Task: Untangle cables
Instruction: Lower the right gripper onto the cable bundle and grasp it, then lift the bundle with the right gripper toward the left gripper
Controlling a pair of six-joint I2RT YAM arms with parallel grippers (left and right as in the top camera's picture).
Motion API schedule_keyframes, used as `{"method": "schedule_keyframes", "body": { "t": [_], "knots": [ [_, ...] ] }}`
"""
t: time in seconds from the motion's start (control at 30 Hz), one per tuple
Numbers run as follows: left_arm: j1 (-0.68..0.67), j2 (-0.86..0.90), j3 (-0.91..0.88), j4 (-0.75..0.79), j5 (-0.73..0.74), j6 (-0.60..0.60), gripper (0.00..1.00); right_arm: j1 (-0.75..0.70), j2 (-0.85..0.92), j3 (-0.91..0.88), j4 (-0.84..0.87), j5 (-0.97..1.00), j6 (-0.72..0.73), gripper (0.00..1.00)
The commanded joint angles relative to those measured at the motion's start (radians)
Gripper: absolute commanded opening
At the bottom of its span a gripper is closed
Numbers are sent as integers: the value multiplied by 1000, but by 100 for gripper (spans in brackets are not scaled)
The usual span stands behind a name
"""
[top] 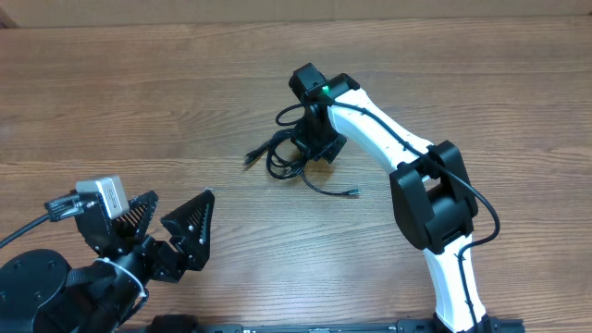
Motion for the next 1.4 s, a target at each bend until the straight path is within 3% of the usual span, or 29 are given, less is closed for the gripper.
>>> {"method": "schedule_keyframes", "body": {
  "t": [0.0,0.23,0.43,0.67,0.87,1.13,1.37],
  "knots": [
    [5,3,21,-1,-1,3,100,-2,19,2,19,-6,-135,4],
    [5,3,20,-2,-18,81,100,-9,17,36,22,-30,-379,4],
    [5,15,19,-46,-18,183,100,-10,8,227,-23,-90,-565,4],
    [5,69,19,-65,-55,182,100,-9,-8,538,-217,-99,-674,5],
    [5,140,19,-65,-88,183,100,-7,-43,691,-378,-104,-776,5],
    [5,246,19,-70,-101,237,100,-7,-153,727,-472,-163,-961,6],
    [5,298,19,-69,-24,338,100,-7,-272,727,-489,-385,-1121,6]
  ]
}}
